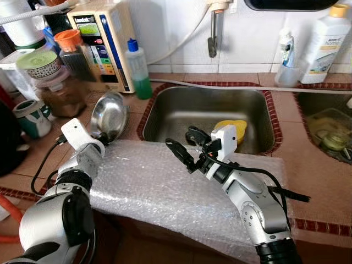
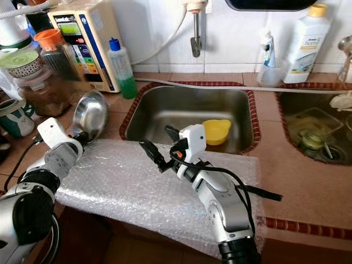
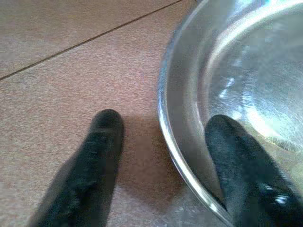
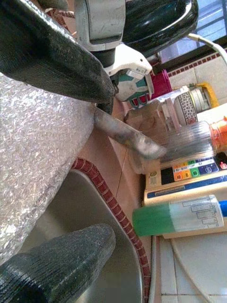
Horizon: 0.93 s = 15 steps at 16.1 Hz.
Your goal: Kitchen organization
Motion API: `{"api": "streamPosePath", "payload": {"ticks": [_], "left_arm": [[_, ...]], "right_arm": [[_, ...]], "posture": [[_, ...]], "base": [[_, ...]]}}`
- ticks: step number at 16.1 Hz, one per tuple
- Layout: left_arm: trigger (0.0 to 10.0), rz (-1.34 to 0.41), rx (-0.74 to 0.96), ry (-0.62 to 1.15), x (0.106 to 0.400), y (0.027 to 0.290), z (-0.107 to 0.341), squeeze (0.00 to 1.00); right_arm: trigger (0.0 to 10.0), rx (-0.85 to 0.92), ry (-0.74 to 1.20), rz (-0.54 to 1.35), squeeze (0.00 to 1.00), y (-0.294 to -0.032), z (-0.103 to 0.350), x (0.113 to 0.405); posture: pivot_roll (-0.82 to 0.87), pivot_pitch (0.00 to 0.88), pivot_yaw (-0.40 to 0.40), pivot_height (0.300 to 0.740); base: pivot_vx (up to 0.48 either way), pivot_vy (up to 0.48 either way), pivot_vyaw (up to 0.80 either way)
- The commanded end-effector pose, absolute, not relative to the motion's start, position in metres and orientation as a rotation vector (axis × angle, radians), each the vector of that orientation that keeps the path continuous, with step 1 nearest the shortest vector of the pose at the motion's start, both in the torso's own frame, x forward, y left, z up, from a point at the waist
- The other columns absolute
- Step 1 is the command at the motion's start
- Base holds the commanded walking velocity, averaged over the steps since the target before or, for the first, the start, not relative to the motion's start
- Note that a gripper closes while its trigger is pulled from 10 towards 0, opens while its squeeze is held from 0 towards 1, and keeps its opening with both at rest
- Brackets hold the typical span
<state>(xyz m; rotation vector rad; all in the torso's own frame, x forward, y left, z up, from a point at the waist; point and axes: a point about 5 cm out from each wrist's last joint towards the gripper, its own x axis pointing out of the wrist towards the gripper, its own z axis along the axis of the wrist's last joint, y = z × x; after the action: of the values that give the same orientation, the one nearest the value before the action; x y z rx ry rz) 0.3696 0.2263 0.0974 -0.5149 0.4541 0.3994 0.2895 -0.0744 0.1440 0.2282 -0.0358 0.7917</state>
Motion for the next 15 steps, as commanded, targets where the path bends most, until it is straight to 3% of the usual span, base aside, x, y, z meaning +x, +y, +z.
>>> {"api": "streamPosePath", "payload": {"ticks": [1,5,15], "left_arm": [[0.0,0.453,-0.518,0.522,0.355,0.238,0.077,0.0],[0.0,0.476,-0.521,0.471,0.353,0.247,0.079,0.0],[0.0,0.57,-0.263,0.261,0.358,0.275,0.11,0.0]], "right_arm": [[10.0,0.219,-0.051,0.802,0.91,-0.072,0.148,0.289],[10.0,0.213,-0.05,0.805,0.91,-0.072,0.148,0.29],[10.0,0.2,-0.049,0.802,0.91,-0.073,0.148,0.292]], "posture": [[-0.03,0.031,0.142,0.74],[-0.02,0.028,0.136,0.74],[-0.01,0.025,0.129,0.74]], "base": [[0.0,0.0,0.0],[0.0,0.0,0.0],[0.0,0.0,0.0]]}}
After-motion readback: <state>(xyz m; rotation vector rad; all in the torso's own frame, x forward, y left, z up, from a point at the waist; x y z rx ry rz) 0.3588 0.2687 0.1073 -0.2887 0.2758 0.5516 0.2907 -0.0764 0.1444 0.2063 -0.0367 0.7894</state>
